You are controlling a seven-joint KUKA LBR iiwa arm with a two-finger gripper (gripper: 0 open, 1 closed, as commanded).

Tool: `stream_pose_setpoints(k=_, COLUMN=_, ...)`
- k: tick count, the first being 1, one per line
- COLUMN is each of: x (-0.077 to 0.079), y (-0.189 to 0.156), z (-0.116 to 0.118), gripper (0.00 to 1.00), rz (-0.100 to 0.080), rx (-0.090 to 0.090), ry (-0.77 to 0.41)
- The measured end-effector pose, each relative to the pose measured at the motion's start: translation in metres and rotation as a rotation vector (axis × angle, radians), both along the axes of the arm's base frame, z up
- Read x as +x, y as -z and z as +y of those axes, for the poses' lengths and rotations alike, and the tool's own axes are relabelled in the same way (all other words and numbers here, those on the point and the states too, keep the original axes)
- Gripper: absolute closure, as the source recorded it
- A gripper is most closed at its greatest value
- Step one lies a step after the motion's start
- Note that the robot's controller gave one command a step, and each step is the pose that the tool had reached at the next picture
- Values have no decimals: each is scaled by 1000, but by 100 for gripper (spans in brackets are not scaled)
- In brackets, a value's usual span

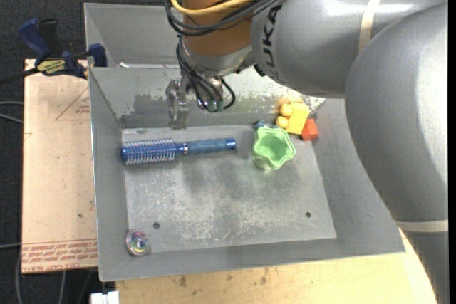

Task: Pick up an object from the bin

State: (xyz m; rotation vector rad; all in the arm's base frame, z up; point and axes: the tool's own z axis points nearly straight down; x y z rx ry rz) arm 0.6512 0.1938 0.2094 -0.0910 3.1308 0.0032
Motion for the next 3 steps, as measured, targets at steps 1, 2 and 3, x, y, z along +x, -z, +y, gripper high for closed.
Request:
stream_pose_setpoints(k=1, x=-111, y=69, z=-16, gripper=100, rz=20, rx=-4, ry=-9)
stream_pose_setpoints(k=2, x=-107, y=66, z=-15, gripper=0, rz=9, rx=-1, ry=-6)
stream_pose_setpoints(k=3, x=-40, y=122, z=-18, gripper=0, rz=2, rx=0, ry=-29)
